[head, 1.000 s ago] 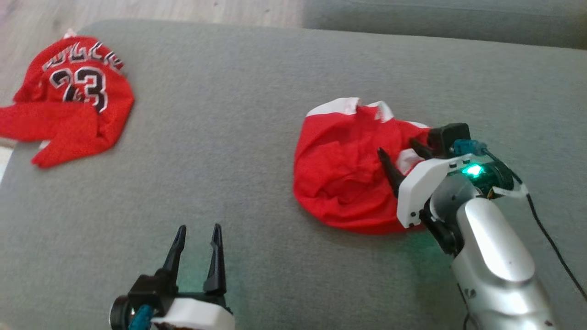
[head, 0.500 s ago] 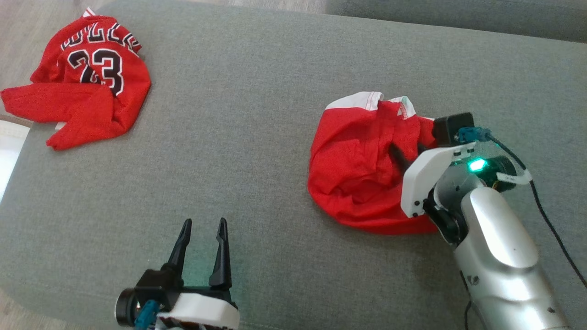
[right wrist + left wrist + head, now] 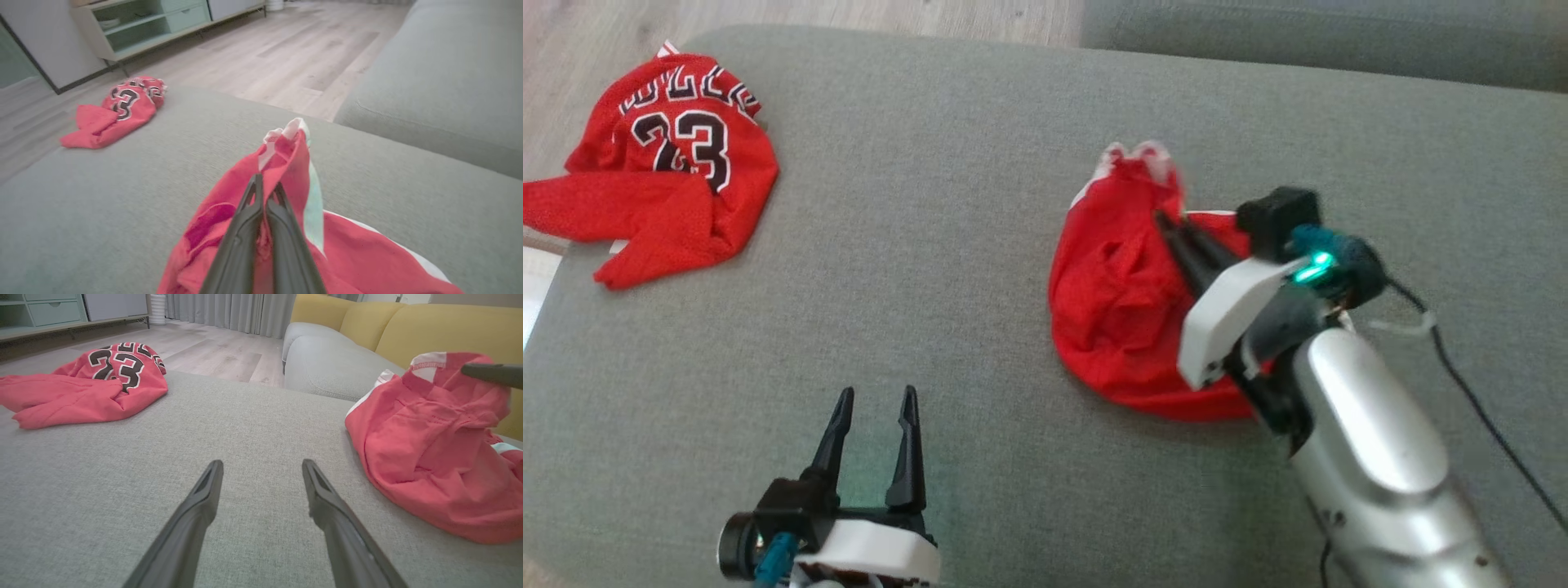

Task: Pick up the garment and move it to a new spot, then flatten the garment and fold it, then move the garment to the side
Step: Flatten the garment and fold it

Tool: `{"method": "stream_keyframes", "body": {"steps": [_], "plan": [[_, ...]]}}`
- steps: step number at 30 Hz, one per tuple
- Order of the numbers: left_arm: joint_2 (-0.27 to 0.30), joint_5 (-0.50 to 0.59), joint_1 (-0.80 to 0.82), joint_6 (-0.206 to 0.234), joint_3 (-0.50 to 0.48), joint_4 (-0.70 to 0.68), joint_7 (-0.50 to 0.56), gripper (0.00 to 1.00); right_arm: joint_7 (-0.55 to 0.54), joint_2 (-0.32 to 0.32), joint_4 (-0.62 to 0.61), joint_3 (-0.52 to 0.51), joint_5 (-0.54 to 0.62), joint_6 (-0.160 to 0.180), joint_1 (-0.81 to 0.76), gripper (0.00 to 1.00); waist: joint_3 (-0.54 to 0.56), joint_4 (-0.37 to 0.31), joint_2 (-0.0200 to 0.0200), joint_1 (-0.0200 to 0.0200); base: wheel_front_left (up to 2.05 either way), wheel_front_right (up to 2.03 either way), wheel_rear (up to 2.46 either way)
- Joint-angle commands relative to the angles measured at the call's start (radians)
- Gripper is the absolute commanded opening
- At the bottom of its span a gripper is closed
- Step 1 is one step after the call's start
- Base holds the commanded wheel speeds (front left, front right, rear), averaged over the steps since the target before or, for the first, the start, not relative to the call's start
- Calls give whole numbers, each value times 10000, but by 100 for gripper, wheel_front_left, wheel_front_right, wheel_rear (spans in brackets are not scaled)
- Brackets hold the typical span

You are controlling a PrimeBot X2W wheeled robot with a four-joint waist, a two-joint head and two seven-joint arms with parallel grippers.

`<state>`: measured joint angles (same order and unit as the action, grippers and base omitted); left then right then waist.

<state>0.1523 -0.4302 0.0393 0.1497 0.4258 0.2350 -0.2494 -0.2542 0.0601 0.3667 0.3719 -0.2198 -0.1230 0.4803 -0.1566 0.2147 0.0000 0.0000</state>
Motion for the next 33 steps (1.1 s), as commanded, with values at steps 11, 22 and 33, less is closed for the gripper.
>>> {"method": "stream_keyframes", "body": {"steps": [11,22,33], "plan": [[207,58,253,56,-499,-418,-123,100,-456,-99,-1605,2768,-934,-77,-1214,0,90,148,0,0,0,0,0],[214,105,274,139,-650,-580,-124,100,41,-99,-594,4639,-1873,-77,-1133,7,-6,741,0,0,0,0,0],[193,174,272,156,-728,-591,-124,100,1311,-99,-162,4692,-1540,-77,-776,100,210,346,0,0,0,0,0]]}}
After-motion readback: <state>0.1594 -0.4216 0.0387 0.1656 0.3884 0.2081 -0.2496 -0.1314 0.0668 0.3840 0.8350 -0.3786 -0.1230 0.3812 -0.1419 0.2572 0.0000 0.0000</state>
